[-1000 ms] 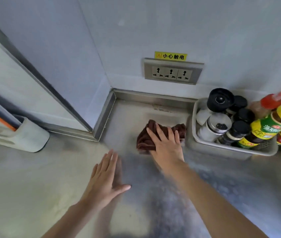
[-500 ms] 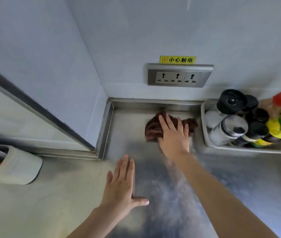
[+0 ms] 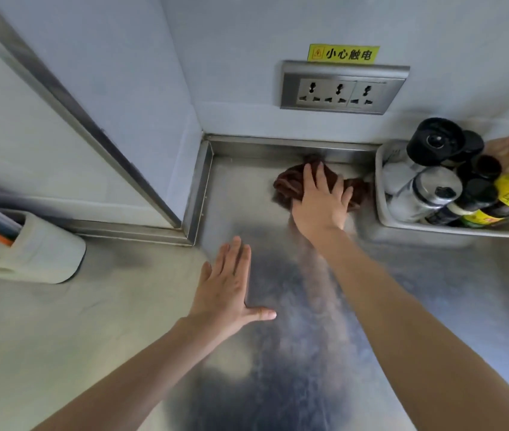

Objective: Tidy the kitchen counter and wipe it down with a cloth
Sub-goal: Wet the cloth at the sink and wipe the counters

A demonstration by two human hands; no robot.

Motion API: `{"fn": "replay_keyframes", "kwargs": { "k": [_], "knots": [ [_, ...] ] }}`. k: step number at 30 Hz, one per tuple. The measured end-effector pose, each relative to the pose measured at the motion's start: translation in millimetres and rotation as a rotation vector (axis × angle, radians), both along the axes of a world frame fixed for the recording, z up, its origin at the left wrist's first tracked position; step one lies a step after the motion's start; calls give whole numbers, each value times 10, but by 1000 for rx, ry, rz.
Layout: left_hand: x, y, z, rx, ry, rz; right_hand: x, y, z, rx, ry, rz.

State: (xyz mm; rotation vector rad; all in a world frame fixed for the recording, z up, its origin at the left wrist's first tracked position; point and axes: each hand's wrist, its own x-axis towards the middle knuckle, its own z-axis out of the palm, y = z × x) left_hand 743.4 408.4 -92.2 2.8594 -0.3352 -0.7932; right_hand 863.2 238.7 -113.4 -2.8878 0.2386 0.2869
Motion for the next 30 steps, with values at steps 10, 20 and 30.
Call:
{"fn": "replay_keyframes", "kwargs": {
  "k": [10, 20, 30],
  "knots": [
    [-115, 511, -22, -23, -76, 96, -5, 424, -39, 46, -59, 190],
    [-318, 723, -1, 7, -84, 187, 188, 723, -83, 21, -53, 531],
    [-330, 754, -32, 43, -26, 195, -958, 865, -4, 42, -83, 609]
  ]
}}
